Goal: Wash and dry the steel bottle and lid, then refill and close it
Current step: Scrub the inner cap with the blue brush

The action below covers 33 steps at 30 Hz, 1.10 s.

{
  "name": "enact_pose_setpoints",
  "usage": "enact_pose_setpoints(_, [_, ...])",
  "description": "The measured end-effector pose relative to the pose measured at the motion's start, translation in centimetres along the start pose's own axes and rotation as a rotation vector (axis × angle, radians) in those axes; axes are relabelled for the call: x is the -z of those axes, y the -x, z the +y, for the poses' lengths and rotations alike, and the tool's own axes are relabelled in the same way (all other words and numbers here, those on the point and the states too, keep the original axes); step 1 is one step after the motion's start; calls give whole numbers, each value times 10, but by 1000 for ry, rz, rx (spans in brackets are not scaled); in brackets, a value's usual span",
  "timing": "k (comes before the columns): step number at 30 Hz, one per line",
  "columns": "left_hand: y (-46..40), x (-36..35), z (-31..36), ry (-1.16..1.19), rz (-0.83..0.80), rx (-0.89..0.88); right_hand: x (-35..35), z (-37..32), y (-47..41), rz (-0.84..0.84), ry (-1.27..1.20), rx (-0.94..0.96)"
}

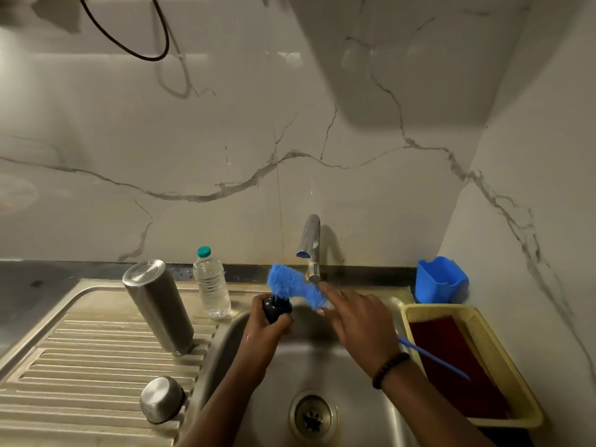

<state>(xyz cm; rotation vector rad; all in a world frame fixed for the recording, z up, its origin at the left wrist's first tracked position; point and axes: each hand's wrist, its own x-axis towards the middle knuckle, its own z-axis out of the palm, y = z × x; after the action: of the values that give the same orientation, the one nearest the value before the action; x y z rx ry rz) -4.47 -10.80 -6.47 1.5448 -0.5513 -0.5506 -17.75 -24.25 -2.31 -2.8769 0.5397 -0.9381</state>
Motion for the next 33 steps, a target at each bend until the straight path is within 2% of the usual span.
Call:
enact_pose_setpoints(3, [1,8,3,7,11,7,-11,-14,9,9,19,67])
enact_pose_setpoints(6, [5,12,3,-6,-5,17,-18,-14,5,-34,-17,-66])
enact_pose_setpoints(10, [4,14,6,10,9,-10,-21,-26,7,-11,-35,-6])
enact_pose_setpoints(14, [3,17,5,6,5,-25,-30,-27,8,-23,-131,-140])
enact_pose_setpoints(18, [1,21,2,18,-7,-33,-33,-38,10,-24,-115,-56])
enact_pose_setpoints(22, [-5,20,0,4,8,-23,-32,-28,2,44,-167,-245])
enact_pose_setpoints(24, [-9,21,-2,11,14,-21,-33,-29,2,46,-186,-184])
enact_pose_setpoints(26, [-11,21,-3,19,3,-15,-40,-28,5,-28,-86,-52])
enact_pose_setpoints(29, [-14,20,-4,32,43,-7,-48,-21,2,8,-217,-228])
enact_pose_setpoints(30, [-15,21,-5,43,49,-11,-50,-20,2,34,-248,-232])
enact_pose_setpoints(33, [-14,24,-6,32,4,-6,-55,-22,9,-38,-168,-64])
